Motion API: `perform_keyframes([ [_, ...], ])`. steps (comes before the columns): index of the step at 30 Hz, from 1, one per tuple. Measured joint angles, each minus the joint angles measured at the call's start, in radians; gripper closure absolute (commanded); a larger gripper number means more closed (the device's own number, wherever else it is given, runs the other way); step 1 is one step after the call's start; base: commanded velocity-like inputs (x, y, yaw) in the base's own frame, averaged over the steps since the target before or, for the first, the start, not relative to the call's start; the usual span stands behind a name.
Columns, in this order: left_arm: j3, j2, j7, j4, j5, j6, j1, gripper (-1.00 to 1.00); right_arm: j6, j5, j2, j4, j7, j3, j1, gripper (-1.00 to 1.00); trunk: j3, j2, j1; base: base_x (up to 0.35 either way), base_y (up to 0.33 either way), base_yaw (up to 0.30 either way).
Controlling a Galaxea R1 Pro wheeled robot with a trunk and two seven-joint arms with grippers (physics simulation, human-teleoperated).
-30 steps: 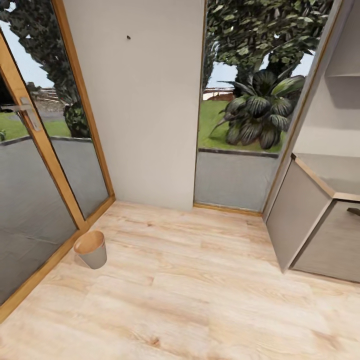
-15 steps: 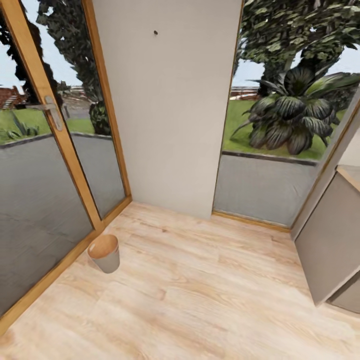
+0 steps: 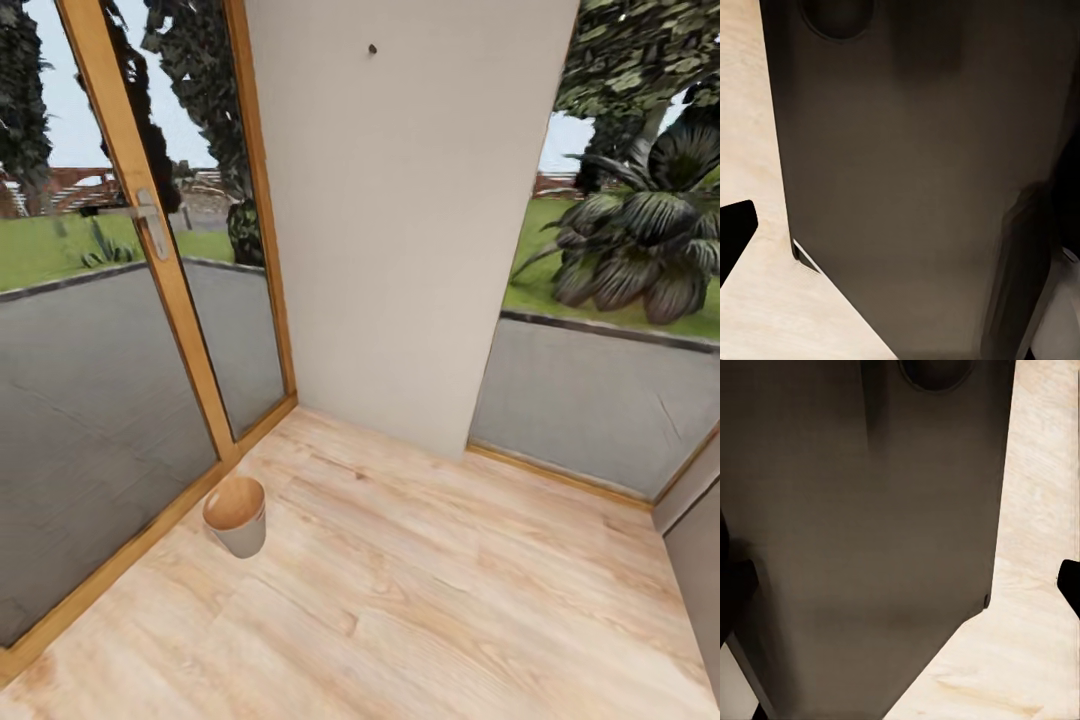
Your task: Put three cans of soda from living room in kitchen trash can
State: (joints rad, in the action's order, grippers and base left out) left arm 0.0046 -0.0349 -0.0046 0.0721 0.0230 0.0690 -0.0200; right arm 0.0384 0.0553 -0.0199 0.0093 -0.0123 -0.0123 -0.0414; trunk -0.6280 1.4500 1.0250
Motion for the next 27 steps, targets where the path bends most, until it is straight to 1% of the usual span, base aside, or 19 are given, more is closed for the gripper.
perform_keyframes([
  [15, 0.001, -0.003, 0.0, 0.0, -0.001, 0.004, 0.0, -1.0, 0.0, 0.0, 0.0, 0.0, 0.001, 0.0, 0.0, -1.0, -0.011, 0.0, 0.0, 0.34, -0.007, 0.241],
  [27, 0.002, -0.005, 0.009, 0.001, 0.0, 0.008, 0.0, -1.0, 0.0, 0.0, 0.0, 0.001, 0.003, 0.0, 0.0, -1.0, -0.021, 0.0, 0.0, 0.323, -0.164, 0.214],
])
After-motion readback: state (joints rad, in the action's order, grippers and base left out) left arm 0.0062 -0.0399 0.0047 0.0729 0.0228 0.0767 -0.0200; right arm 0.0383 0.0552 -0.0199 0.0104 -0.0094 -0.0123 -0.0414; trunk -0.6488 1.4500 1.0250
